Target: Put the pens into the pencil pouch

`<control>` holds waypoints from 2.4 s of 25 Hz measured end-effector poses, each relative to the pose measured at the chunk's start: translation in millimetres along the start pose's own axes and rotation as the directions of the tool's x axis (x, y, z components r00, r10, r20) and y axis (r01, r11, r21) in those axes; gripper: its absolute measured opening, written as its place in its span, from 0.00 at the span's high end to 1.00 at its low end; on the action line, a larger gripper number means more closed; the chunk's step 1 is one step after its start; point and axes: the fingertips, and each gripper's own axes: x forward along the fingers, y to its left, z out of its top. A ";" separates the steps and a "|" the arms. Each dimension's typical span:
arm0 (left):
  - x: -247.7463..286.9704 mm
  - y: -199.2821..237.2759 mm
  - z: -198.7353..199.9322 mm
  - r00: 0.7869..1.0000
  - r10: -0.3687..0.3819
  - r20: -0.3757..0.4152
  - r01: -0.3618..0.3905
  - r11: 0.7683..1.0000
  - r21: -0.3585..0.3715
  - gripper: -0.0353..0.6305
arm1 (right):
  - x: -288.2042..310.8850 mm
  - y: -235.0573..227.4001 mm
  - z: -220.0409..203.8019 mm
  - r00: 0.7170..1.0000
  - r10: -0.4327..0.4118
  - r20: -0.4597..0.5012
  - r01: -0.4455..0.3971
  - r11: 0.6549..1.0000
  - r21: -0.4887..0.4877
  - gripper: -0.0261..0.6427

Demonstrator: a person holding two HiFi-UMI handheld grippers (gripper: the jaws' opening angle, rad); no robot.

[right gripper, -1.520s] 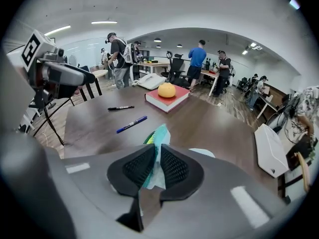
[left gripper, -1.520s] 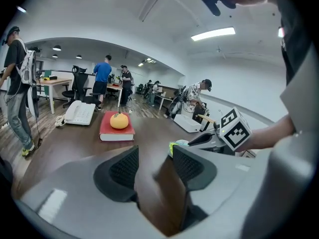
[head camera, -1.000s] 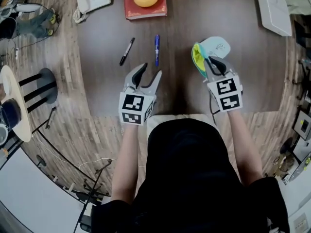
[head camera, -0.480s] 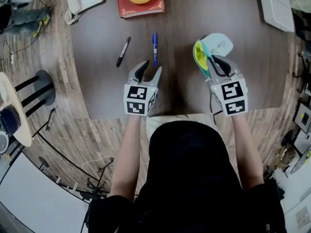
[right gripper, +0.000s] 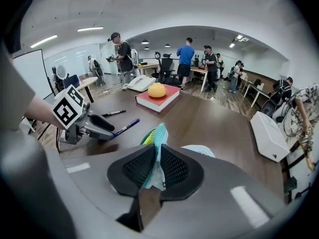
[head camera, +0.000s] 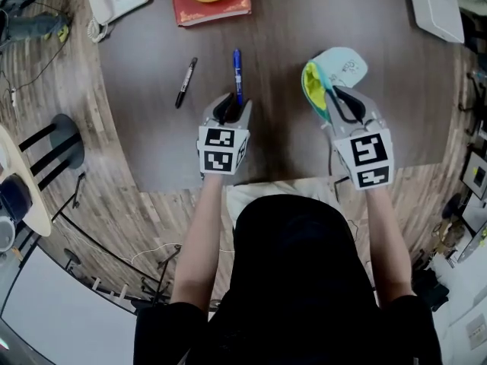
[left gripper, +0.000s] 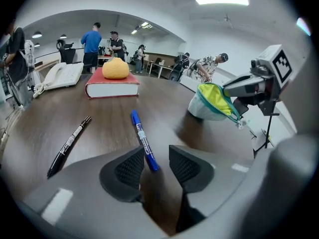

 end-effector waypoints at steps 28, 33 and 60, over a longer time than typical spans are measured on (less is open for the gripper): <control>14.5 14.1 -9.9 0.997 0.040 -0.059 -0.038 0.999 0.036 0.90 | -2.0 -7.3 -8.0 1.000 -0.019 0.016 0.019 0.999 0.026 0.89; 3.6 7.6 -9.3 0.998 0.034 -0.048 -0.032 0.999 0.022 0.90 | -2.5 -8.9 -10.5 1.000 -0.020 0.020 0.019 0.999 0.031 0.89; -83.2 -119.7 40.3 0.995 -0.094 -0.017 0.095 0.967 0.238 0.90 | -16.1 -1.3 -17.1 0.995 0.034 0.095 -0.036 0.999 0.021 0.89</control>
